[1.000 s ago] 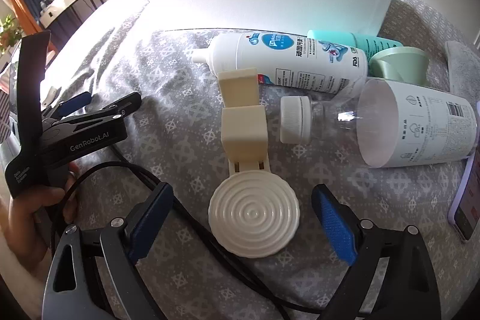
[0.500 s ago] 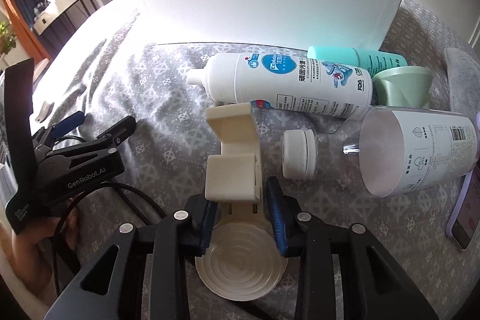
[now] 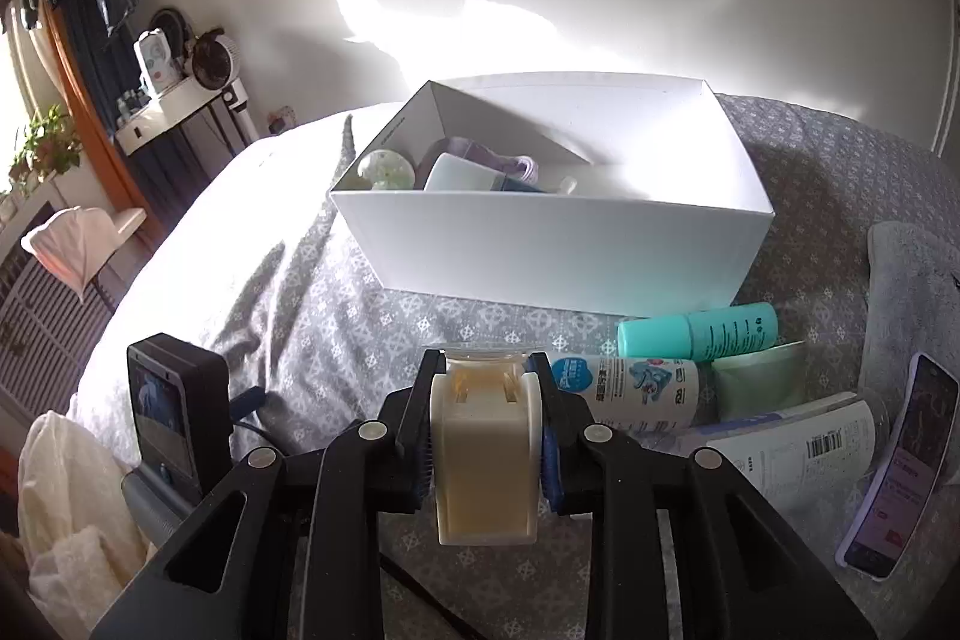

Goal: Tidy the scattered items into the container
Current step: 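Carry the hook holder over the white box and lower it in, then grasp the large clear plastic bottle with the right gripper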

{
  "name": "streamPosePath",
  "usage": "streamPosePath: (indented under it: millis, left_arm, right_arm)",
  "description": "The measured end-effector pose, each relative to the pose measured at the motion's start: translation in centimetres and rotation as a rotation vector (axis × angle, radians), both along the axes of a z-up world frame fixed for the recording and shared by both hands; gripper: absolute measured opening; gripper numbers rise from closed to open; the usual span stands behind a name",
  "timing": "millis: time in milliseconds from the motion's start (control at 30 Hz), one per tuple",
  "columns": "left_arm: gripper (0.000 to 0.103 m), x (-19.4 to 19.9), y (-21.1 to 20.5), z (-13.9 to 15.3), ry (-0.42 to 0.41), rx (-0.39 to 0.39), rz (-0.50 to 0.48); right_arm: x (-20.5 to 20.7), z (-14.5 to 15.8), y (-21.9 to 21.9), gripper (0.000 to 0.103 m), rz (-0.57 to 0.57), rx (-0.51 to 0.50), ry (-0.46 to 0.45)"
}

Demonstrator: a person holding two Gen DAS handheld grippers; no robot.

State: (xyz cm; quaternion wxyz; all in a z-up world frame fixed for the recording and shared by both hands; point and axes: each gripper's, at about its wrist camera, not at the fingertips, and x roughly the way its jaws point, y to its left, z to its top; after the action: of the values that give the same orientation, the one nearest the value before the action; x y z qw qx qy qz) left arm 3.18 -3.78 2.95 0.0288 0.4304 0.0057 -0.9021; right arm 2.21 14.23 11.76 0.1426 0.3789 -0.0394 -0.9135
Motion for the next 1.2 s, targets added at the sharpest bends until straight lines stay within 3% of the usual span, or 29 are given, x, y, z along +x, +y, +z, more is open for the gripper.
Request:
streamPosePath:
  millis: [200,300,467,633,667,800,867,933,967,1033,1200]
  left_arm:
    - [0.103,0.0,0.1,-0.1,0.001,-0.003,0.000]
    - [0.103,-0.1,0.1,-0.1,0.001,-0.003,0.000]
    - [0.103,-0.1,0.1,-0.1,0.001,-0.003,0.000]
    - [0.103,-0.1,0.2,-0.1,0.000,-0.005,0.000]
    - [0.103,-0.1,0.2,-0.1,0.000,-0.006,0.000]
    - [0.103,-0.1,0.3,-0.1,0.000,-0.006,0.001]
    - [0.103,-0.1,0.3,-0.1,0.000,-0.006,0.001]
    - [0.103,-0.1,0.3,-0.1,0.000,-0.006,0.001]
    - [0.103,-0.1,0.3,-0.1,0.000,-0.007,0.001]
    - [0.103,-0.2,0.3,-0.1,0.000,-0.007,0.001]
    - [0.103,-0.2,0.3,-0.1,0.000,-0.008,0.001]
  right_arm:
    - [-5.1,8.4,4.0,0.024,-0.121,-0.047,0.163]
    - [-8.9,9.8,4.1,0.024,-0.155,0.034,0.178]
    - [-13.9,5.7,3.5,0.024,-0.209,0.155,0.074]
    - [-14.8,0.3,3.2,0.024,-0.221,0.237,-0.049]
    - [-14.5,-0.3,3.4,0.027,-0.220,0.234,-0.057]
    - [-12.3,0.1,4.1,0.054,-0.225,0.221,-0.043]
    - [-10.1,1.4,5.1,0.055,-0.247,0.173,0.011]
    - [-6.5,3.2,5.9,0.073,-0.267,0.106,0.107]
    - [-4.8,3.9,6.4,0.103,-0.282,0.084,0.155]
    - [-1.7,3.9,7.3,0.103,-0.328,0.053,0.210]
    - [2.9,-0.1,9.7,0.103,-0.420,-0.099,-0.017]
